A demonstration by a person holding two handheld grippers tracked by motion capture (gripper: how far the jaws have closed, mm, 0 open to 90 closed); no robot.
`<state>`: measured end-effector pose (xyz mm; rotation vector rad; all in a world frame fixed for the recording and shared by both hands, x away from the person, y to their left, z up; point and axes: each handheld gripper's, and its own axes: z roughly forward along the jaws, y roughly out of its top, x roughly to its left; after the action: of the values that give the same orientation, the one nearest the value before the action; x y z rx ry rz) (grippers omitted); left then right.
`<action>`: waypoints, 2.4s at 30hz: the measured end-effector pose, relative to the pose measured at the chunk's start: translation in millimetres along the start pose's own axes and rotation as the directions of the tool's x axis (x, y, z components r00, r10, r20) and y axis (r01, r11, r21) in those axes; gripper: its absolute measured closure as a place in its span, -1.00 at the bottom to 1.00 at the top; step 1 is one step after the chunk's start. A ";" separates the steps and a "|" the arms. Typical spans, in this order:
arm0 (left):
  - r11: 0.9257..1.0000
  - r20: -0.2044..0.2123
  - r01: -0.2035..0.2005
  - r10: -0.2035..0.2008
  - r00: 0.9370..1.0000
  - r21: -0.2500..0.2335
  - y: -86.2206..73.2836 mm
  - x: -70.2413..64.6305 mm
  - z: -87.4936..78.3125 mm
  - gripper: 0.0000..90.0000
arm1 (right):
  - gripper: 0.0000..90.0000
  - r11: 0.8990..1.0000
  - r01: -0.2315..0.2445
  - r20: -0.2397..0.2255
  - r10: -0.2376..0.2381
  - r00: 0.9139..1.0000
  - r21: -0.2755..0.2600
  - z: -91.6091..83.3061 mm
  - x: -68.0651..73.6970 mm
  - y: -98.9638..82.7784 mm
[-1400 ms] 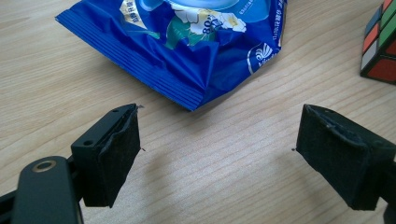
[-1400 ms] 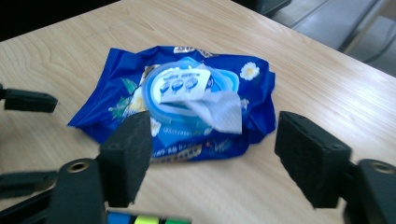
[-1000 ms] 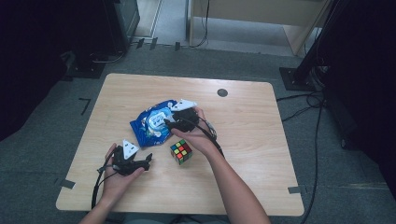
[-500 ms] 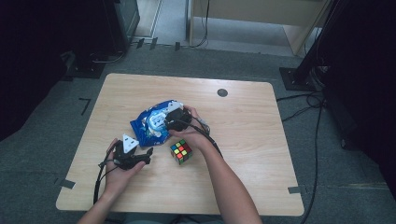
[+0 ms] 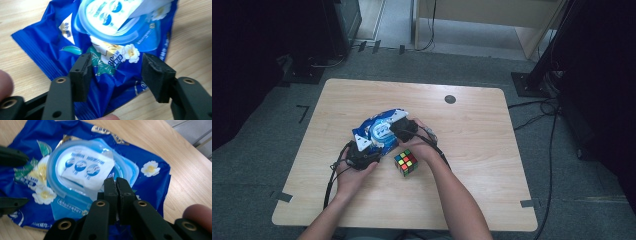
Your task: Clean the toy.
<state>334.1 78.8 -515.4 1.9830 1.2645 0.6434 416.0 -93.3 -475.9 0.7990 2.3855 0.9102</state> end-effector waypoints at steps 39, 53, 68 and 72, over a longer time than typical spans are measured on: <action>0.999 0.005 0.003 -0.003 1.000 0.036 1.6 1.2 2.7 -0.10 | 1.00 0.920 -0.145 0.232 0.241 0.942 -0.365 -208.8 -64.5 -54.4; 0.996 0.111 0.067 -0.060 0.992 -0.062 -1.9 11.7 -12.1 -0.39 | 0.67 0.905 -0.324 0.149 0.373 0.916 -0.275 -204.7 -47.2 -135.0; 0.976 0.409 -0.122 0.187 0.893 -0.181 -3.0 -38.3 -39.0 -0.63 | 0.11 0.880 -0.404 0.095 0.438 0.894 -0.247 -194.3 -39.6 -164.8; 0.975 0.433 -0.163 0.213 0.876 -0.148 -4.0 -53.2 -30.7 -0.67 | 0.11 0.878 -0.418 0.088 0.447 0.890 -0.232 -188.2 -39.0 -169.5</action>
<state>288.4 40.1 -501.1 2.0267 0.7484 0.3049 273.1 -305.5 -461.0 1.2978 1.9794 1.2081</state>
